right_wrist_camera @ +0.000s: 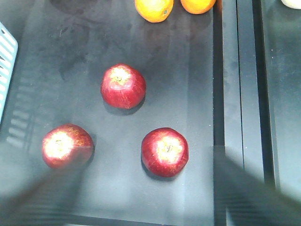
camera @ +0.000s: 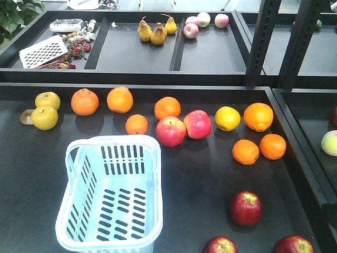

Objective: Pick three apples into basket with both arms
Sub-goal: 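Open the left gripper and lift it away from the basket handle, then reach the right gripper down to a red apple and close on it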

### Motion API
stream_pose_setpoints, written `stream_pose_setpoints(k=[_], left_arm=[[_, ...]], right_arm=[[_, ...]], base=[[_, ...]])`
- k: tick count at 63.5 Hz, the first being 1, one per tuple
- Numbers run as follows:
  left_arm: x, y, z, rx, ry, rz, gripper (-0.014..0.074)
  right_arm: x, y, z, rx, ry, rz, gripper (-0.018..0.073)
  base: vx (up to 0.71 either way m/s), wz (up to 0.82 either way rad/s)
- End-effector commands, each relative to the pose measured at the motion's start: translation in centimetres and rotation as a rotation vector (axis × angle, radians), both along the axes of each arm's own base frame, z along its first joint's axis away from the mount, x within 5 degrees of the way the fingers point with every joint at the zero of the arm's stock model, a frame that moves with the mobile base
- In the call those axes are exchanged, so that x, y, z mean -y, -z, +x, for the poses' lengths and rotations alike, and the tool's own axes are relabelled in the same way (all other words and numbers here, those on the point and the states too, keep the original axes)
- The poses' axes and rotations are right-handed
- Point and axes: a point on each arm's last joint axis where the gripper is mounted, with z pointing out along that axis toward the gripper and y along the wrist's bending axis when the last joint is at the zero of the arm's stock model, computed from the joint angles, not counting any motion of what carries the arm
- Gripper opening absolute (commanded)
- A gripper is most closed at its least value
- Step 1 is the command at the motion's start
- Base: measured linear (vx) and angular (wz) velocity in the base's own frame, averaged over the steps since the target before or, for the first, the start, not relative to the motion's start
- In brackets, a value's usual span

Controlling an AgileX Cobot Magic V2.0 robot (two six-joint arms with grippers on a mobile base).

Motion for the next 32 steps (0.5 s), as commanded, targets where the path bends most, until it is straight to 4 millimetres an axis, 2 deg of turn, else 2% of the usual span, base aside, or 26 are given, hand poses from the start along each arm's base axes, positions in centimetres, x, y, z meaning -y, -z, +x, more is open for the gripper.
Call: stream_pose_setpoints(k=[1, 15, 32], left_arm=[[0.0, -1.3, 0.0, 0.080, 0.003, -0.024, 0.0576], [0.0, -1.3, 0.0, 0.080, 0.003, -0.024, 0.0576], [0.0, -1.3, 0.0, 0.080, 0.003, -0.024, 0.0576]], right_arm=[[-0.5, -1.0, 0.8, 0.065, -0.056, 0.017, 0.0729], [-2.9, 0.6, 3.5, -0.026, -0.287, 0.093, 0.0701], [-6.8, 5.3, 7.2, -0.234, -0.448, -0.020, 0.0695]], base=[[0.00, 0.00], [0.00, 0.00], [0.00, 0.00]])
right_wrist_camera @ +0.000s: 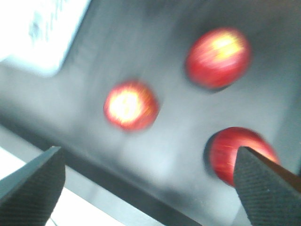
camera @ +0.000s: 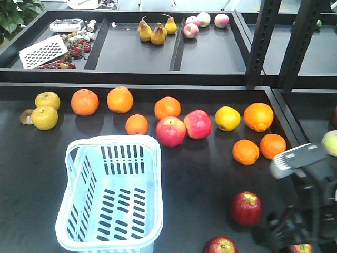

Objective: Pick three apples into basket with both arms
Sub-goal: 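Reach the right gripper down to a red apple and close on it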

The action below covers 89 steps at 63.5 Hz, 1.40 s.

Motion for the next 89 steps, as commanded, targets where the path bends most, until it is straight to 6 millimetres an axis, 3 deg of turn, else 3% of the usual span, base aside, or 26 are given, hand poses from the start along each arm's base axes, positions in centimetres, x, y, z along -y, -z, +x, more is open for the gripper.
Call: stream_pose_setpoints(k=[1, 16, 28, 58, 74, 80, 89], left_arm=[[0.0, -1.3, 0.0, 0.080, 0.003, -0.024, 0.0576], [0.0, -1.3, 0.0, 0.080, 0.003, -0.024, 0.0576], [0.0, -1.3, 0.0, 0.080, 0.003, -0.024, 0.0576], [0.0, -1.3, 0.0, 0.080, 0.003, -0.024, 0.0576], [0.0, -1.3, 0.0, 0.080, 0.003, -0.024, 0.0576], [0.0, -1.3, 0.0, 0.080, 0.003, -0.024, 0.0576], [0.0, -1.3, 0.0, 0.080, 0.003, -0.024, 0.0576]], right_arm=[[-1.4, 0.5, 1.6, 0.034, -0.029, -0.037, 0.0695], [-5.3, 4.3, 2.9, -0.037, -0.121, -0.117, 0.0689], [-7.3, 6.8, 3.6, -0.050, -0.148, -0.122, 0.0687], [-8.3, 12.2, 5.4, -0.120, -0.130, -0.161, 0.0673], [-8.4, 13.9, 5.7, -0.139, -0.127, -0.175, 0.0649], [-8.4, 13.9, 5.7, -0.141, -0.127, -0.175, 0.0606], [-8.4, 13.9, 5.7, -0.141, -0.127, -0.175, 0.0470]], base=[[0.00, 0.00], [0.00, 0.00], [0.00, 0.00], [0.00, 0.00], [0.00, 0.00], [0.00, 0.00], [0.00, 0.00]])
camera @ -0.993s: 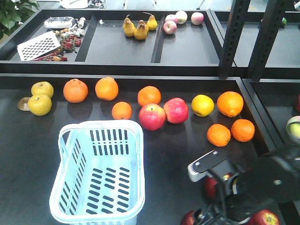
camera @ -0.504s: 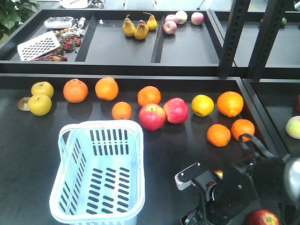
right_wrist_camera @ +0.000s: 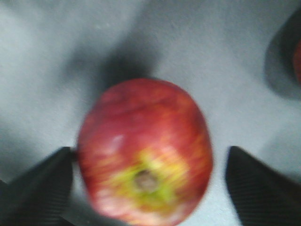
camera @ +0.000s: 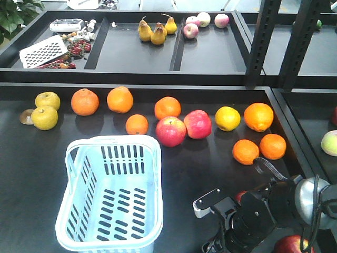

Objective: Pick three apples into basket with both arms
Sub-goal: 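Reach the right gripper down to a red apple and close on it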

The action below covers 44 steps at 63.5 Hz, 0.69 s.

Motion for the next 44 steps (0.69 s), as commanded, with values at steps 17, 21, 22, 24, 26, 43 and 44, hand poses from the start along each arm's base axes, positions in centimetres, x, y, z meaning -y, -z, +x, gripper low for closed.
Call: stream_pose_setpoints(k=[17, 21, 22, 24, 26, 43, 44], left_arm=[[0.0, -1.3, 0.0, 0.080, 0.003, -0.024, 0.0576], [0.0, -1.3, 0.0, 0.080, 0.003, -0.024, 0.0576], [0.0, -1.3, 0.0, 0.080, 0.003, -0.024, 0.0576], [0.0, -1.3, 0.0, 0.080, 0.003, -0.024, 0.0576], [0.0, -1.3, 0.0, 0.080, 0.003, -0.024, 0.0576], [0.0, -1.3, 0.0, 0.080, 0.003, -0.024, 0.0576], [0.0, -1.3, 0.0, 0.080, 0.003, -0.024, 0.0576]], right_arm=[[-0.3, -2.0, 0.3, 0.044, -0.009, 0.028, 0.0246], [-0.2, -2.7, 0.2, 0.055, -0.002, 0.038, 0.0239], [-0.2, -2.9, 0.2, 0.059, -0.001, 0.041, 0.0239], [-0.2, -3.5, 0.1, 0.067, 0.005, 0.048, 0.0241], [-0.1, -4.0, 0.0, 0.074, 0.007, 0.053, 0.0242], [0.8, -9.9, -1.7, 0.189, 0.009, 0.143, 0.0246], [0.8, -10.3, -1.8, 0.198, 0.011, 0.154, 0.0246]], base=[[0.00, 0.00], [0.00, 0.00], [0.00, 0.00], [0.00, 0.00], [0.00, 0.00], [0.00, 0.00], [0.00, 0.00]])
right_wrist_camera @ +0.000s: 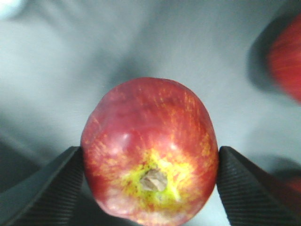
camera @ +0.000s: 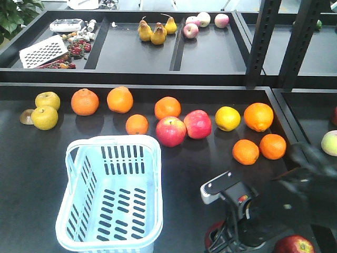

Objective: Pick three apples into basket with both arms
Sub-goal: 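Reach the right gripper down to a red apple and close on it, then carry the apple over the basket and release it with the right gripper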

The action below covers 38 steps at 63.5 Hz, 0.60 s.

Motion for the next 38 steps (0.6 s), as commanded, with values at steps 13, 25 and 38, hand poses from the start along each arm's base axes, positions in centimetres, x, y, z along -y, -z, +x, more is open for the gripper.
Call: stream_pose_setpoints(k=[13, 25, 38], left_arm=[[0.0, -1.3, 0.0, 0.080, 0.003, -0.024, 0.0576], [0.0, -1.3, 0.0, 0.080, 0.003, -0.024, 0.0576], [0.0, -1.3, 0.0, 0.080, 0.003, -0.024, 0.0576]], right_arm=[[0.0, -10.2, -1.5, 0.249, 0.012, 0.268, 0.0246], [-1.5, -14.7, -1.5, 0.340, -0.100, 0.449, 0.0246], [-3.9, -14.5, 0.2, 0.317, -0.189, 0.565, 0.0246]], base=[[0.00, 0.00], [0.00, 0.00], [0.00, 0.00]])
